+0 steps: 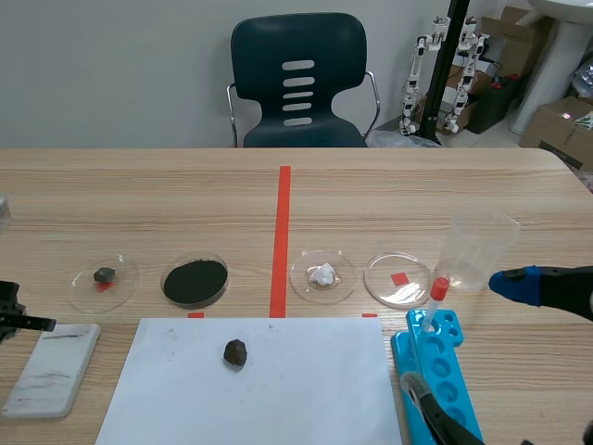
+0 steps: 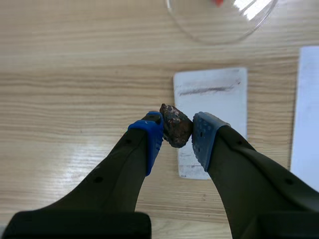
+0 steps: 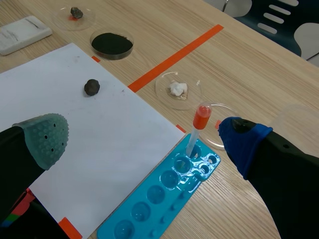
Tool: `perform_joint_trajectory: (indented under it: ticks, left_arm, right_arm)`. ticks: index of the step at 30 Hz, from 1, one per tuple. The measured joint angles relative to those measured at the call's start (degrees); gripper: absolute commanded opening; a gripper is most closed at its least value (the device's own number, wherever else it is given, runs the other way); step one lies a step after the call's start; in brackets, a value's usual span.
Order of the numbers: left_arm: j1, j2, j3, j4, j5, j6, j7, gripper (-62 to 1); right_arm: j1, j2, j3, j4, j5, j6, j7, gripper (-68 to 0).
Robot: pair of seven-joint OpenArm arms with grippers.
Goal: Rub the mineral on the streak plate below the first streak
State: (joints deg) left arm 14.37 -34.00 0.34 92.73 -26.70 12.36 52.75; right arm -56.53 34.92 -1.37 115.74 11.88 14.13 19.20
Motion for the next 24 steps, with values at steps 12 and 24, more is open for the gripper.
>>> perform_joint_trajectory:
  ticks: [12, 24]
  left_arm:
    - [18.8, 0.0, -5.6, 19.2, -3.0, -8.1, -19.2, -58.3]
    - [36.8, -0.3, -6.4, 30.2, -0.8, -14.0, -35.7, -58.3]
  right_arm:
    - [0.0, 0.0, 0.0, 0.0, 0.0, 0.0, 0.0, -3.7]
    - [0.0, 0.0, 0.0, 0.0, 0.0, 0.0, 0.0, -3.7]
